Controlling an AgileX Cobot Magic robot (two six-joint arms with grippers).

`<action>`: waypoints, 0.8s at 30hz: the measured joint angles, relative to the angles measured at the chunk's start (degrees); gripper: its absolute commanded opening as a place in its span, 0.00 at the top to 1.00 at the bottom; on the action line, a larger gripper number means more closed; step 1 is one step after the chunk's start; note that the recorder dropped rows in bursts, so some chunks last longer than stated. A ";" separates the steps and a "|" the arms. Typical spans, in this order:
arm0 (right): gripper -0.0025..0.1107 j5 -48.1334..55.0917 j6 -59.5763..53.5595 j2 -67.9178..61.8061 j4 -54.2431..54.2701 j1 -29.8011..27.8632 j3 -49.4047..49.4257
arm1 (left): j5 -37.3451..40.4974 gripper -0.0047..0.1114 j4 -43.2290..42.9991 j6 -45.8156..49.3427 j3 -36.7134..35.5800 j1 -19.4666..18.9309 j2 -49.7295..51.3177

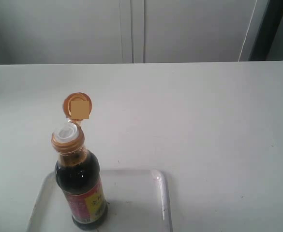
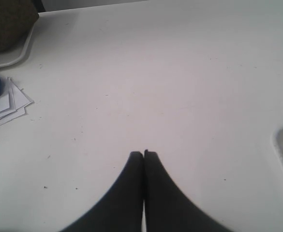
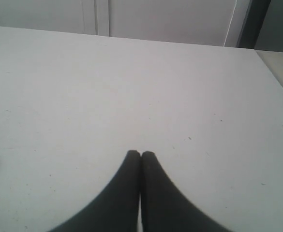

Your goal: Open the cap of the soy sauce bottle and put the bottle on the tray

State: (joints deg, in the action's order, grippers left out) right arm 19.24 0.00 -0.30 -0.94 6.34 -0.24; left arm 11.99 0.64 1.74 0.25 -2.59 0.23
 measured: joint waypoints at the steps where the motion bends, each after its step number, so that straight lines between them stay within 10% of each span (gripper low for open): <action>1: 0.98 0.00 0.00 0.00 -0.14 0.00 0.00 | 0.00 0.96 0.00 0.00 0.00 0.00 0.00; 24: 0.98 0.57 0.00 0.00 -0.37 0.00 0.00 | 0.00 0.96 0.00 0.00 0.00 0.00 0.00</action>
State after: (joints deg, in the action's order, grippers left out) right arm 19.80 0.00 -0.30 -1.32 6.34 -0.24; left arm 11.99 0.64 1.74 0.25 -2.59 0.23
